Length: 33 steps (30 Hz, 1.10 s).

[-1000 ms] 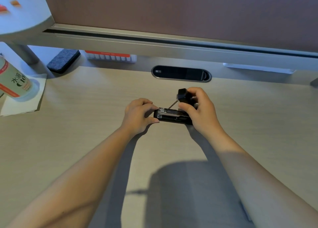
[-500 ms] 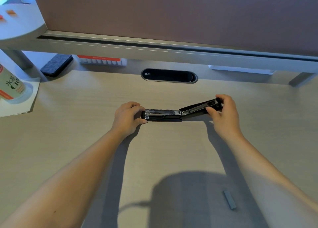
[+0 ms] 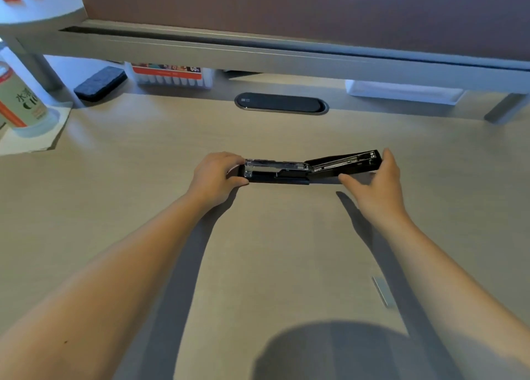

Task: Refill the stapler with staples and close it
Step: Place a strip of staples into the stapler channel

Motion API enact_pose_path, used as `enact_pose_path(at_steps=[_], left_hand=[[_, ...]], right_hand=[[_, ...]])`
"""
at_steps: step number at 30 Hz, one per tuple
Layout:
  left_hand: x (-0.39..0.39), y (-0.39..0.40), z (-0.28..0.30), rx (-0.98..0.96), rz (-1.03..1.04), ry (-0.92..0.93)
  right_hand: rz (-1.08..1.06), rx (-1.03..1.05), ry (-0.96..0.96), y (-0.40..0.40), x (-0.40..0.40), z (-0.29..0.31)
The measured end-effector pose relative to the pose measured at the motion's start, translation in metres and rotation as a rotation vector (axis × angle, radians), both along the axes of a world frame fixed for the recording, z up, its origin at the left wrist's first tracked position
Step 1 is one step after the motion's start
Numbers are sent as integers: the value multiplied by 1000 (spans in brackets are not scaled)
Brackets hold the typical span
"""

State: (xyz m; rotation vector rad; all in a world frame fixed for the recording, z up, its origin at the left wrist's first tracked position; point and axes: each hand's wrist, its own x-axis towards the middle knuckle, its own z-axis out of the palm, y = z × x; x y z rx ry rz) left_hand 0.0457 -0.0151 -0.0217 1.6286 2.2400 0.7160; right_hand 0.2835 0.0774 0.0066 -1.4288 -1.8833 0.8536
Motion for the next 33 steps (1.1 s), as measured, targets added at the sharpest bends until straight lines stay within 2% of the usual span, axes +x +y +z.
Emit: enact_pose_path(at_steps=[4,9,14,22,28,33], left_hand=[[18,-18,-3,40,10,30],[43,-47,-5,64,37,91],[64,-75,-5,70,86,24],[82,-94,-2,64,125,-9],[80,-101,0,47,108,-9],[85,-115,3,45,65,-32]], right_hand=[[20,-30,-27,-26,27,-10],[90,-10,-195,-74,64,-22],[88,130,-322,-121,89,-32],[17,254,-291,-137,96,-38],[171,335,-222,-141,89,-32],[256,393,-80,-149,68,-20]])
